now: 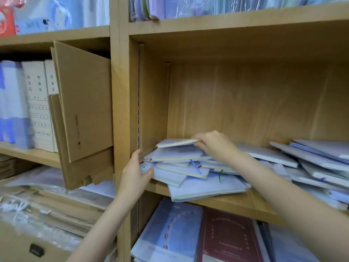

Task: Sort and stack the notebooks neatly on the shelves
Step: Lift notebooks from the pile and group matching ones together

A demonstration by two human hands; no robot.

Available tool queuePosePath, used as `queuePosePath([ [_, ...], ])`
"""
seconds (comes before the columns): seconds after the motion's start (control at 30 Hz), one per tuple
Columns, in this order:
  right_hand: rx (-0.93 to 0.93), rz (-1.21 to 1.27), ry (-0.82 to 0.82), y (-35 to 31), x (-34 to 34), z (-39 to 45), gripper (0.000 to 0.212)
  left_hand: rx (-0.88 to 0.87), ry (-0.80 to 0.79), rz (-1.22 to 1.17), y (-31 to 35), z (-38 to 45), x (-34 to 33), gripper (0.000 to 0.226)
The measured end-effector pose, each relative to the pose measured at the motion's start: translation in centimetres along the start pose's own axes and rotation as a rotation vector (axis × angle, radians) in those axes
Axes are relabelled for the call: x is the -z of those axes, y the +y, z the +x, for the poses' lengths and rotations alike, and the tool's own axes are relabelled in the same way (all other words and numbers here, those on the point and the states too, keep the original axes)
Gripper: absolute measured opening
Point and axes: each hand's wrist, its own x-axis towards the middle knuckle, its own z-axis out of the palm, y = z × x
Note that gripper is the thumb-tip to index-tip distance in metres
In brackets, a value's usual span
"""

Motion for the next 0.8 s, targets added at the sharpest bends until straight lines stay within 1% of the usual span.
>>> queuePosePath([
  [0.07, 0.000, 0.028, -0.063, -0.1, -1.5, -0.5, 0.020, 0.039, -0.014, -0.009, 0.3, 0.3, -0.4, 0.058],
  [0.13, -0.036, 0.152, -0.074, -0.2, -2.5, -0.6, 0.028, 0.055, -0.046, -0.006, 0.8, 0.4, -0.3, 0.053],
  [0.2, -0.078, 0.235, -0.081, -0.2, -2.6, -0.4, 0.035, 0.082, -0.100, -0.015, 1.2, 0.8, 0.1, 0.051],
  [0.3, -0.103, 0.288, -0.139, -0.1, -2.7, -0.5, 0.042, 0.136, -0.184, -0.004, 2.0, 1.7, 0.3, 0.046],
  [0.4, -0.106, 0.409, -0.209, 0.0, -2.5, -1.0, 0.053, 0.274, -0.165, -0.199, 3.2, 2.1, 0.3, 0.040],
  [0.47, -0.097, 0.379, -0.230, 0.5, -2.3, -1.2, 0.062, 0.298, -0.148, -0.317, 4.0, 2.0, 0.3, 0.039],
  [0.5, -0.095, 0.366, -0.211, 0.7, -2.2, -1.4, 0.061, 0.285, -0.149, -0.362, 4.4, 1.7, 0.4, 0.038],
  [0.53, -0.097, 0.356, -0.164, 0.9, -2.1, -1.5, 0.056, 0.251, -0.157, -0.401, 4.8, 1.5, 0.5, 0.037],
  [0.63, -0.087, 0.350, 0.053, 1.7, -1.4, -2.0, 0.031, 0.133, -0.212, -0.521, 5.6, 0.9, 1.0, 0.031],
  [0.7, -0.059, 0.335, 0.160, 2.1, -0.6, -2.5, 0.022, 0.083, -0.204, -0.459, 5.6, 0.6, 0.9, 0.035],
  [0.73, -0.050, 0.305, 0.210, 2.3, 0.0, -2.7, 0.020, 0.066, -0.200, -0.382, 5.4, 0.5, 0.8, 0.037],
  [0.8, -0.044, 0.189, 0.309, 3.0, 1.5, -3.3, 0.019, 0.051, -0.214, -0.268, 5.0, 0.2, 0.3, 0.038],
])
